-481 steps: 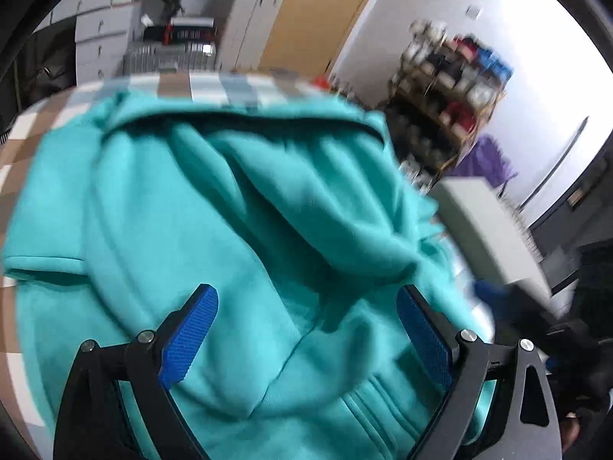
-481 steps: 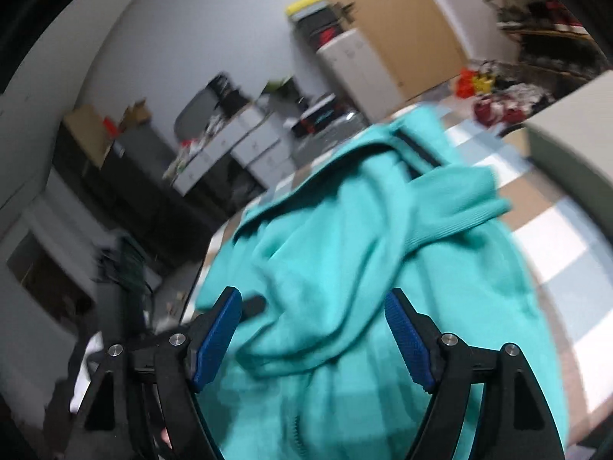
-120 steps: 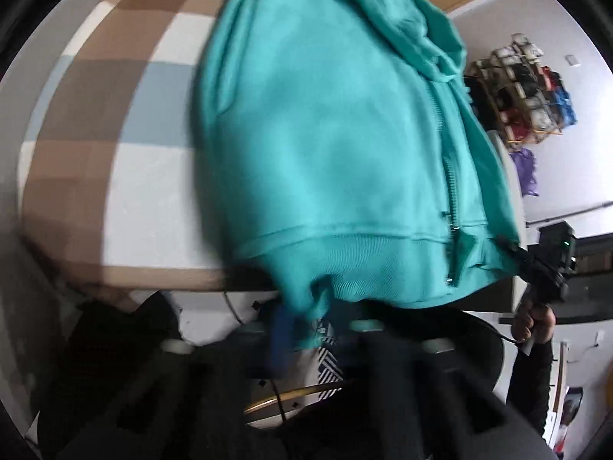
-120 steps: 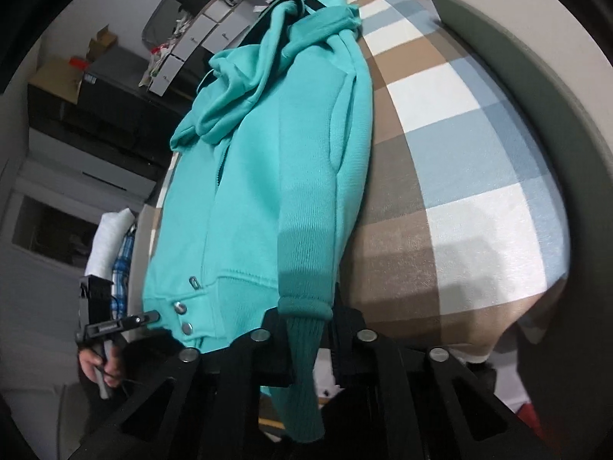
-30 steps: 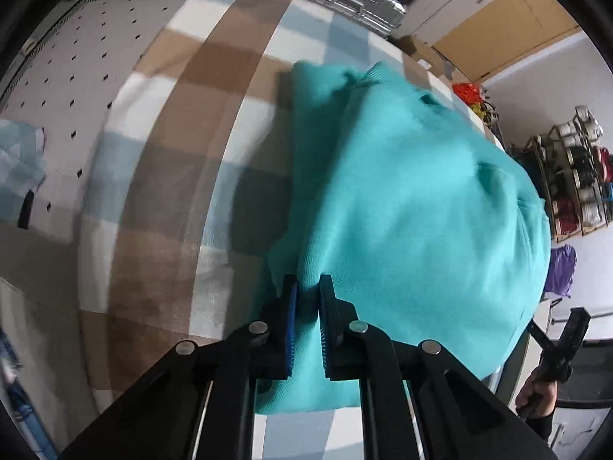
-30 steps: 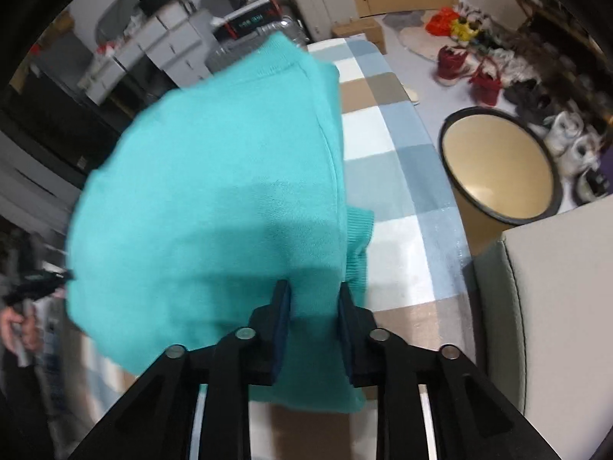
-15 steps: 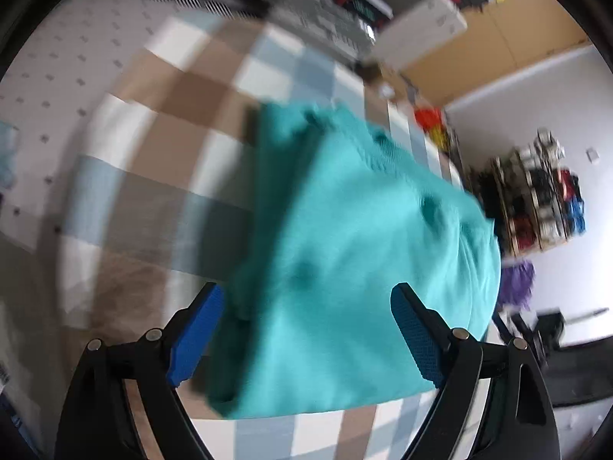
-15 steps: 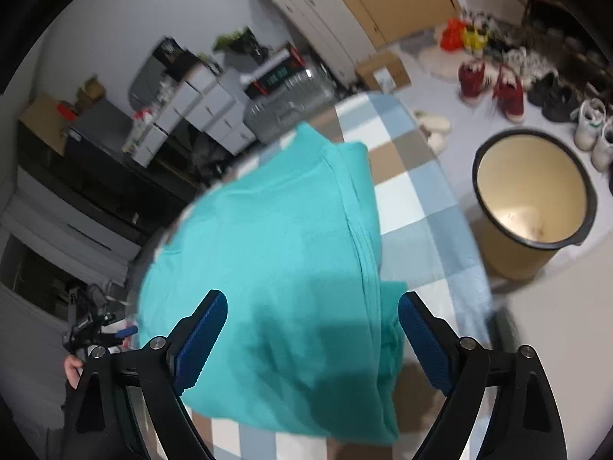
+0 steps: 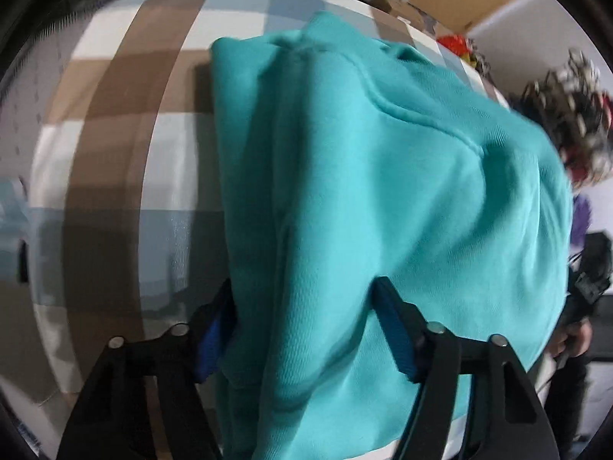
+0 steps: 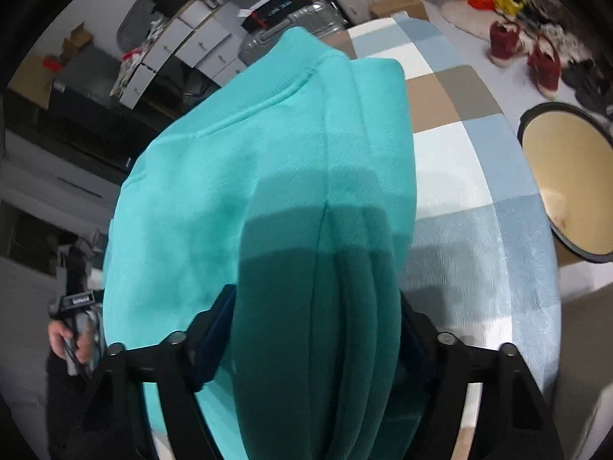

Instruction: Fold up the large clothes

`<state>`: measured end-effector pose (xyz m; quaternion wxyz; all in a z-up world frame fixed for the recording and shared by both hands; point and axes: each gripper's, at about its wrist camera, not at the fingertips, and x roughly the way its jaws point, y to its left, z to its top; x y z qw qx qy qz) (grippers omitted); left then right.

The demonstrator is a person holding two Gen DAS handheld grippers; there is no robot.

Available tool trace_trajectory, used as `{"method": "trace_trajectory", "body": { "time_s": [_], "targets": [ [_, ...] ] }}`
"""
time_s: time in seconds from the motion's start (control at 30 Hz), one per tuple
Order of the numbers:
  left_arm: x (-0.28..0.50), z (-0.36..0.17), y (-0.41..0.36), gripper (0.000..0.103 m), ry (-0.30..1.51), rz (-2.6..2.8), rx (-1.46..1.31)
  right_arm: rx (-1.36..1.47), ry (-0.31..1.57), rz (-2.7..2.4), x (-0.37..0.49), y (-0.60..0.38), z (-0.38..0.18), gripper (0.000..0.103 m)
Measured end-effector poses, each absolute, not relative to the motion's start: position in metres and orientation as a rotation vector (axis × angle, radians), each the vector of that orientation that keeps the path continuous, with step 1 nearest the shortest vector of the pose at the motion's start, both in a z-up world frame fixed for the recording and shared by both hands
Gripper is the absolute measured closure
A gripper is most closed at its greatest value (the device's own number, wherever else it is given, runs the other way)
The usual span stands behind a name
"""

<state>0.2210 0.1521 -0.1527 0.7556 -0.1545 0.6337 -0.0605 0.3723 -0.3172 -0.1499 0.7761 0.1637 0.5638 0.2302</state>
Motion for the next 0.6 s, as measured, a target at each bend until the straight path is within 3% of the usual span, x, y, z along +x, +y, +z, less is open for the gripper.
{"method": "trace_trajectory", "body": {
  "time_s": [0.13, 0.4, 0.6],
  "targets": [
    [0.198, -0.152, 0.154, 0.043, 1.384, -0.105, -0.361, 0.327, 1.237, 0.516, 0.345, -0.316, -0.144, 0.043],
    [0.097, -0.151, 0.165, 0.043, 1.447, -0.153, -0.363, 0.242, 1.266, 0.578, 0.244, -0.33, -0.139, 0.047],
    [0.049, -0.118, 0.185, 0.044, 1.357, -0.011, -0.405, 0.153, 1.153, 0.402, 0.203, -0.35, -0.101, 0.046]
  ]
}}
